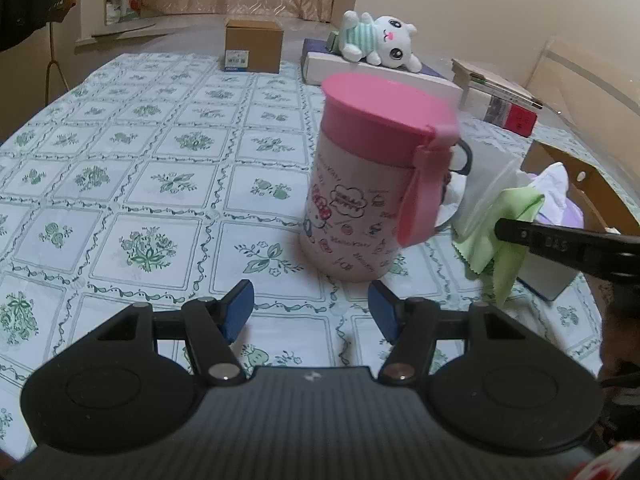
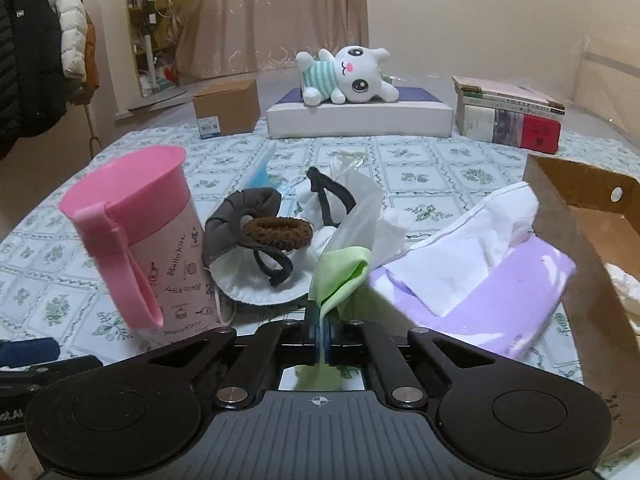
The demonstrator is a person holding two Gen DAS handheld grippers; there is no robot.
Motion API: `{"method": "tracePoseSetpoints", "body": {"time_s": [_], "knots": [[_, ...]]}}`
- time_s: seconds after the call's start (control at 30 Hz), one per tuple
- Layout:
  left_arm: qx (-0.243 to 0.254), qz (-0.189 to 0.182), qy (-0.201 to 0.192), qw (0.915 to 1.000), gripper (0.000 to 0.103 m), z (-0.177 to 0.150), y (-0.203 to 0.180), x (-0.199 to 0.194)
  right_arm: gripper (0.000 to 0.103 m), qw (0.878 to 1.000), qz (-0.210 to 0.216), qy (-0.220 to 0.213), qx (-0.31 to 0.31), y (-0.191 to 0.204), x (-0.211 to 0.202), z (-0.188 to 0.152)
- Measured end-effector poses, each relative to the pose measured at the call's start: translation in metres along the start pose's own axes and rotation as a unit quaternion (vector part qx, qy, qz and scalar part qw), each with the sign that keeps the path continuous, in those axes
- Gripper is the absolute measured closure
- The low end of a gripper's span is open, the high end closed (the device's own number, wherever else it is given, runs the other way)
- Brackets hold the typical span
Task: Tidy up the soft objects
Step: 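Grasp the green cloth with the right gripper and lift it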
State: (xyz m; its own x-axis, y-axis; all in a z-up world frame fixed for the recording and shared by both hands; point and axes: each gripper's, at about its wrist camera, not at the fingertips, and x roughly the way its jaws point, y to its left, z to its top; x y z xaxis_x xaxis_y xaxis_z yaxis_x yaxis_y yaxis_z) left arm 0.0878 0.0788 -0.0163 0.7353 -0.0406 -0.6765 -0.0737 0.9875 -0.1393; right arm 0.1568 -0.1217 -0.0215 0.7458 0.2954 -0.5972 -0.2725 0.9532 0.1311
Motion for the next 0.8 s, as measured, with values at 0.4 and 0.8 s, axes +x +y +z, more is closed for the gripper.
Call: {"method": "tracePoseSetpoints", "body": {"time_s": [0.4, 0.8], "knots": [[0.045, -0.043, -0.023, 0.9978, 0.044, 0.012, -0.049, -0.035, 0.102, 0.998, 0.02, -0.052, -0.029, -0.033, -0.08, 0.025], [0.19, -0.105, -0.028, 0.9757, 0.044, 0.072, -0.117, -0.046, 0.102, 0.995, 0.059, -0.053, -0.061, -0.078, -0.099, 0.061]]}}
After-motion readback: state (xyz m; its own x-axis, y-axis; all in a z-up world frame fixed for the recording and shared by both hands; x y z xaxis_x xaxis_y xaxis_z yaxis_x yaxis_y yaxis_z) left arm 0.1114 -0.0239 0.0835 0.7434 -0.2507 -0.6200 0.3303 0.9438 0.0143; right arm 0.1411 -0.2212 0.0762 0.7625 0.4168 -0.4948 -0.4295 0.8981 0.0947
